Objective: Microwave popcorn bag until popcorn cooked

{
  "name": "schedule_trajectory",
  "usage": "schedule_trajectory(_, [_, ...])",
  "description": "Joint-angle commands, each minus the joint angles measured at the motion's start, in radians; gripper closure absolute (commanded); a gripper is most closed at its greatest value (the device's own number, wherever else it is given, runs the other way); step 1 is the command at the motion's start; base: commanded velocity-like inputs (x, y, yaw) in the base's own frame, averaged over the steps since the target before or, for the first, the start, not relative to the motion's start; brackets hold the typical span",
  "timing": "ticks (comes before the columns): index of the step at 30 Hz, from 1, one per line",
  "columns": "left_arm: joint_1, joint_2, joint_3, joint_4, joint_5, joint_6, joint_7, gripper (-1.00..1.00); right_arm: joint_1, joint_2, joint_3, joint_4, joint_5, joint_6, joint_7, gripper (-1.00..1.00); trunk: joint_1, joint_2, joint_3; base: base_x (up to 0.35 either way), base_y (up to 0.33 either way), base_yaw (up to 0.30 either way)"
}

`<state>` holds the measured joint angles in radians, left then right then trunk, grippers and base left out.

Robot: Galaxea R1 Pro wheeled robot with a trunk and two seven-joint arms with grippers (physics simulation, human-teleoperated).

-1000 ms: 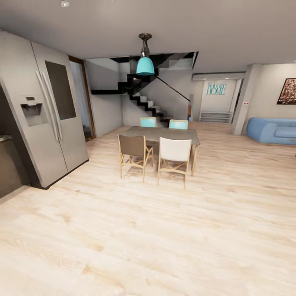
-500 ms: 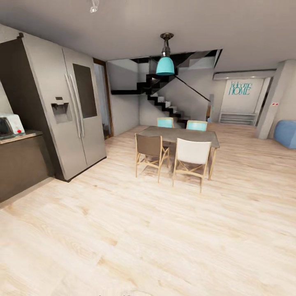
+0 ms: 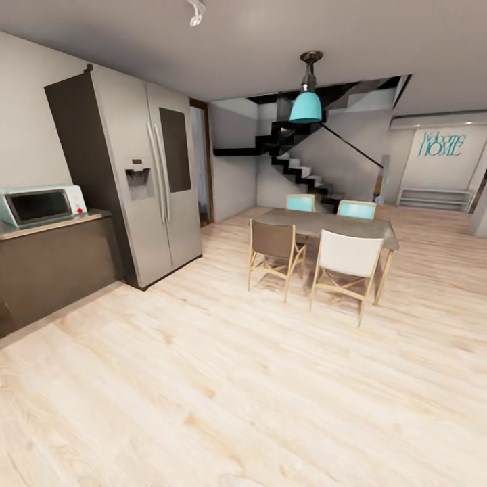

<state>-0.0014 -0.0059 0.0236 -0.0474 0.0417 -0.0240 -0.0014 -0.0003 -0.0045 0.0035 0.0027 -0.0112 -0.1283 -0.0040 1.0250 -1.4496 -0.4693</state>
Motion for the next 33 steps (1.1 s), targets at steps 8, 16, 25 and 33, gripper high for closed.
schedule_trajectory(8, [0.000,0.000,0.002,0.000,0.004,-0.002,0.000,-1.00,0.000,0.000,0.001,0.000,-0.001,-0.004,0.000,-1.00,0.000,0.000,-0.001,0.000,0.000,0.276])
schedule_trajectory(16, [0.000,0.000,0.001,0.000,0.004,-0.002,-0.001,-1.00,0.000,0.000,0.001,0.000,-0.001,-0.004,0.000,-1.00,0.000,0.000,-0.001,0.000,0.000,0.276])
schedule_trajectory(25, [0.000,0.000,0.001,0.000,0.004,-0.002,0.000,-1.00,0.000,0.000,0.000,0.000,-0.001,-0.004,0.000,-1.00,0.000,0.000,-0.001,0.000,0.000,0.276])
schedule_trajectory(33, [0.000,0.000,0.002,0.000,0.004,-0.002,0.000,-1.00,0.000,0.000,0.000,0.000,-0.001,-0.004,-0.001,-1.00,0.000,0.000,-0.001,0.000,0.000,0.276])
